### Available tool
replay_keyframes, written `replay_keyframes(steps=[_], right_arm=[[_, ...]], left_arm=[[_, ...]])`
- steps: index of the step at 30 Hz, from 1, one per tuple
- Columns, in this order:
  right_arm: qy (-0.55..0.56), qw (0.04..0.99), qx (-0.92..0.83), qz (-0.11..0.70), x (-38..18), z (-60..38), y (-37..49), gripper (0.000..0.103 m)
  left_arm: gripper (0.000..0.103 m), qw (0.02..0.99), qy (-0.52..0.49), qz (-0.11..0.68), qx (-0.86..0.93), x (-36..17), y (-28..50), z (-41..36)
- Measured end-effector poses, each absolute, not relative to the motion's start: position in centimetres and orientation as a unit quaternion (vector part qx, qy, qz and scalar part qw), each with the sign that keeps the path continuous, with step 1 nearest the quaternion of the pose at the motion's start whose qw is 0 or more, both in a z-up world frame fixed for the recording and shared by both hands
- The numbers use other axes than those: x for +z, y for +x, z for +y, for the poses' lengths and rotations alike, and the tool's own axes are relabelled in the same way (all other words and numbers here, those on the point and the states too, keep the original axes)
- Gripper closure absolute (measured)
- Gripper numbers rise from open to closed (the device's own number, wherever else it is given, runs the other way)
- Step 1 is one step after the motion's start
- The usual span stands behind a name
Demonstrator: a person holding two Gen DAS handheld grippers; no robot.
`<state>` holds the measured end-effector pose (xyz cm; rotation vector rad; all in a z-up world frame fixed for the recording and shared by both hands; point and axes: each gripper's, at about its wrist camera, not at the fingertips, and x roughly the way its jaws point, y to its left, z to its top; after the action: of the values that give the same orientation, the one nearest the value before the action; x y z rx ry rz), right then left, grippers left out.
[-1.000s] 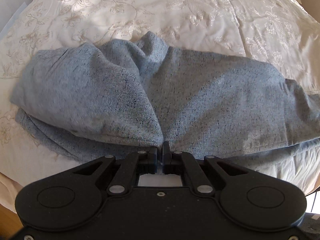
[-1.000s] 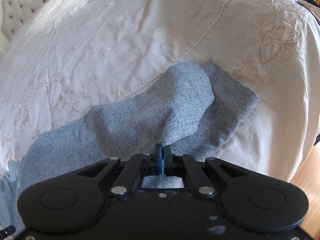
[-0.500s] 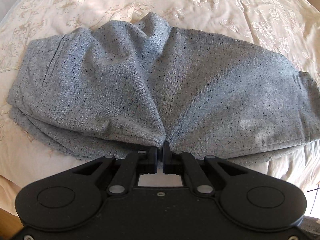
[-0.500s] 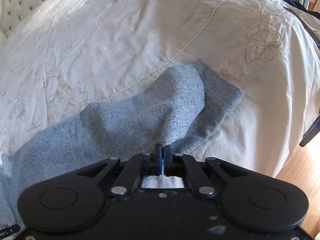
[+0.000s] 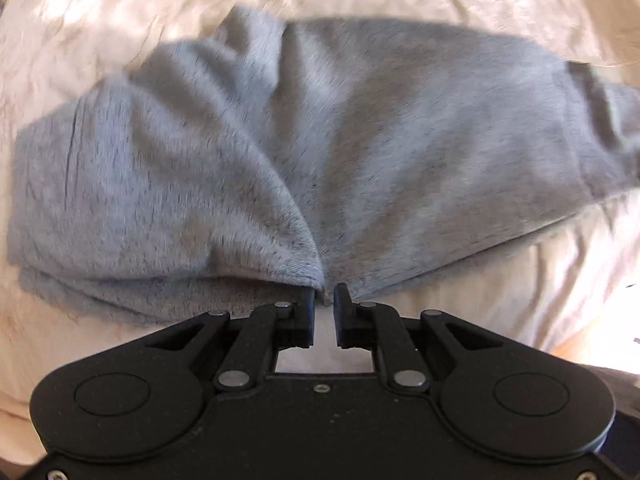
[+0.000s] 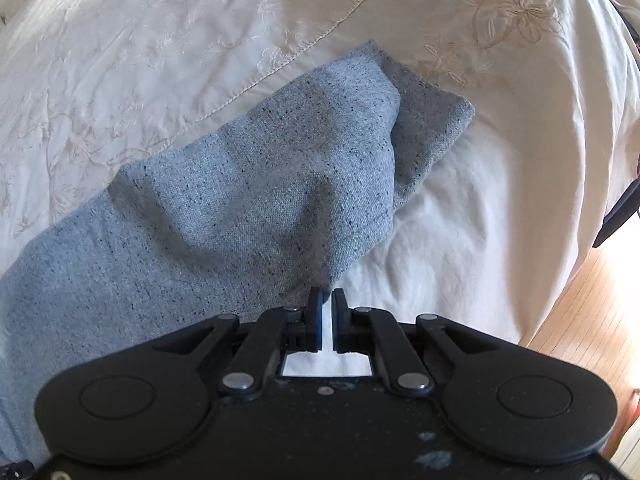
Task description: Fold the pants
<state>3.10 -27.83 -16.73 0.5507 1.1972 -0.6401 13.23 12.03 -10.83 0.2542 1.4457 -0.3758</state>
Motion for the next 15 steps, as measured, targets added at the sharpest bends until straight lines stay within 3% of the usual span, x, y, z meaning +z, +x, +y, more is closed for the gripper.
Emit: replay_keyframes(steps=[6, 15], right_arm=[[0.267, 0.778, -0.288, 0.49, -14.1, -29.4, 1.4, 0.092], [0.266, 0.794, -0.258, 0.482, -13.6, -35.5, 2.6, 0.091]], left_arm=[[0.085, 0.772, 0.103, 0.594, -0.203, -6.7, 14.7, 6.8], [0.082, 0.781, 0.098, 0.572, -0.232, -10.5, 17.4, -7.1]])
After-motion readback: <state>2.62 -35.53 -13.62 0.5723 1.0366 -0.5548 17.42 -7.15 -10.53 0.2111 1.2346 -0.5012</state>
